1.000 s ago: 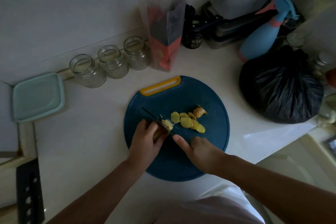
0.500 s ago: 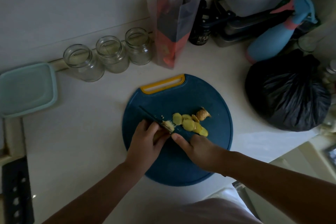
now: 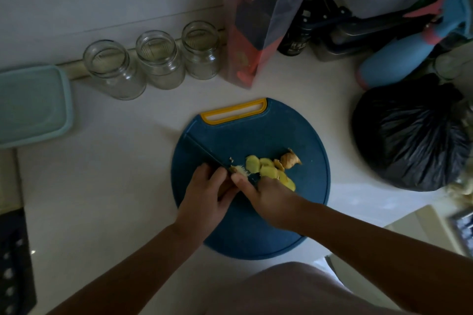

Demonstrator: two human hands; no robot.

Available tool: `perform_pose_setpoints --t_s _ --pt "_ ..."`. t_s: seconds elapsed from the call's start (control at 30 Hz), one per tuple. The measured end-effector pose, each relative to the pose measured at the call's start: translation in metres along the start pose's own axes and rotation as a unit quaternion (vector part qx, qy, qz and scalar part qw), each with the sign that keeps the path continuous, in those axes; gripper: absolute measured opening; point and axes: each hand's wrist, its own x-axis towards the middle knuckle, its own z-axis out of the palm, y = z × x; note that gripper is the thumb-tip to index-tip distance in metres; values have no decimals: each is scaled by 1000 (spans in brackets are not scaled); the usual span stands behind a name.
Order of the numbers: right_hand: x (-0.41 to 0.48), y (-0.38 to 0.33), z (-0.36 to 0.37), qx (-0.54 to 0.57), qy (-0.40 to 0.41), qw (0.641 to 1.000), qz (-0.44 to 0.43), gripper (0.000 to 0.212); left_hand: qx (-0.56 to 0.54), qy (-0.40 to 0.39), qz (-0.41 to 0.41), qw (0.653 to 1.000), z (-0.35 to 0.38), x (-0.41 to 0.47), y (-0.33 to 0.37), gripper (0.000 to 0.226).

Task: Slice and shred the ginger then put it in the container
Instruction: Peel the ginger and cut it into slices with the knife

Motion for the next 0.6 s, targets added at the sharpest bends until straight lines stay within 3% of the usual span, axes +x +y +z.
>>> perform_pose_setpoints --t_s 0.23,0.43,0.6 --pt "3 -9 -3 -38 25 999 -5 53 -14 -1 -9 1000 -1 1 -1 27" --pt "-9 -6 -2 9 7 999 -38 38 -32 -6 -24 999 -10 0 2 33" --pt "-32 36 6 10 26 999 19 69 -45 -1 -69 997 -8 0 2 35"
